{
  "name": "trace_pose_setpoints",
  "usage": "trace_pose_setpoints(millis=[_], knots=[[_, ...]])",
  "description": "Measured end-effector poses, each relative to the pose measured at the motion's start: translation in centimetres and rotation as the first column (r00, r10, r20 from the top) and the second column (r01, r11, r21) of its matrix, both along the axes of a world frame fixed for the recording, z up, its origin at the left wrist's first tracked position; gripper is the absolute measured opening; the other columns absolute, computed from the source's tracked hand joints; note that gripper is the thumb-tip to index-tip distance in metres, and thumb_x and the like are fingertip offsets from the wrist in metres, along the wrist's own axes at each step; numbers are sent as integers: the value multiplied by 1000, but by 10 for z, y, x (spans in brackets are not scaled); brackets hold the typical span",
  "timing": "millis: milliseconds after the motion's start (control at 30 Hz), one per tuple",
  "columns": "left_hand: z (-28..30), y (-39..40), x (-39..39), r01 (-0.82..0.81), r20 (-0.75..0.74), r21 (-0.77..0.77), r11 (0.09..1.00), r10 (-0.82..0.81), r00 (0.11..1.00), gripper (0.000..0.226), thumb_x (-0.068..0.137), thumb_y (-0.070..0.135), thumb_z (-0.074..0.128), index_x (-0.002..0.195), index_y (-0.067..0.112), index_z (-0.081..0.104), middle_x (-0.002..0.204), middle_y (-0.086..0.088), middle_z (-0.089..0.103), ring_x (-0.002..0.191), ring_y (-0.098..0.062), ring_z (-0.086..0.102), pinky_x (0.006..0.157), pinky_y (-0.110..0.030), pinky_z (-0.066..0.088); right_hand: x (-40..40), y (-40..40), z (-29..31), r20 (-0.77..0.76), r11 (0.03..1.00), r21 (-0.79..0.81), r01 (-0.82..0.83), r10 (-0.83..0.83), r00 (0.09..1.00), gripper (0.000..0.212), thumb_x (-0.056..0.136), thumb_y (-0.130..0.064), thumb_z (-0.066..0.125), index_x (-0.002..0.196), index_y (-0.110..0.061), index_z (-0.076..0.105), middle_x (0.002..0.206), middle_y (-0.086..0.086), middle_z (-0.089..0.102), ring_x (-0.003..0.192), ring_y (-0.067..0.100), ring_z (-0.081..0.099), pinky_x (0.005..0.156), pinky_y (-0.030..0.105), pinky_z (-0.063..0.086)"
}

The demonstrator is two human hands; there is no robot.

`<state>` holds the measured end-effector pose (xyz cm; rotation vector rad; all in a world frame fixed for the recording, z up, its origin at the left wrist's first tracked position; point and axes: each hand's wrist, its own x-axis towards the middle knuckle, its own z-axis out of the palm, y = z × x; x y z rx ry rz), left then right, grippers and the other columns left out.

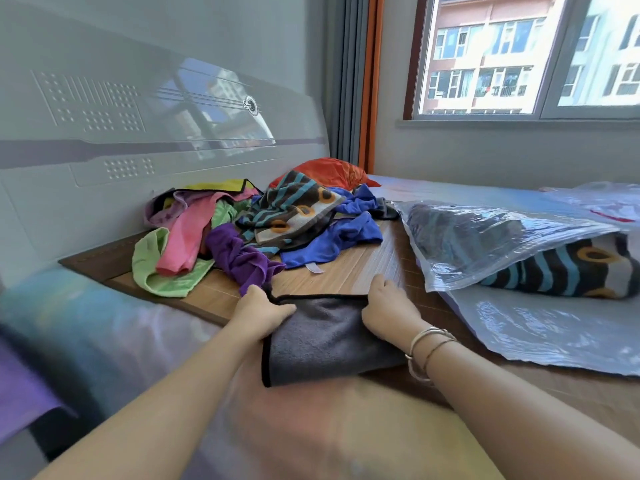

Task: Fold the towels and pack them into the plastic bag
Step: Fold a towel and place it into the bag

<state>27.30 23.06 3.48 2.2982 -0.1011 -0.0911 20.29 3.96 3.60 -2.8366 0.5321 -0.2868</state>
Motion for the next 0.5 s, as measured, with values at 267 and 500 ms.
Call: trace_pose_setpoints(millis=[267, 500], knots=[[18, 3, -33, 49, -277, -435, 899, -185, 943, 60, 61, 10, 82, 114, -6, 58, 106, -23, 68, 95, -34, 67, 89, -46, 55, -39, -4, 15, -73, 941, 322, -105, 135, 988, 30, 80, -29, 64, 103, -13, 52, 106, 5, 57, 93, 18, 54, 64, 23, 41], [49, -14, -105, 222, -183, -586, 779, -395, 900, 14, 79, -2, 66, 91, 4, 68, 96, -21, 70, 90, -33, 67, 89, -43, 54, -140, -24, 57, -81, 963, 173, -208, 224, 971, 24, 78, -29, 66, 83, -14, 47, 86, -2, 47, 78, 14, 46, 61, 24, 38]])
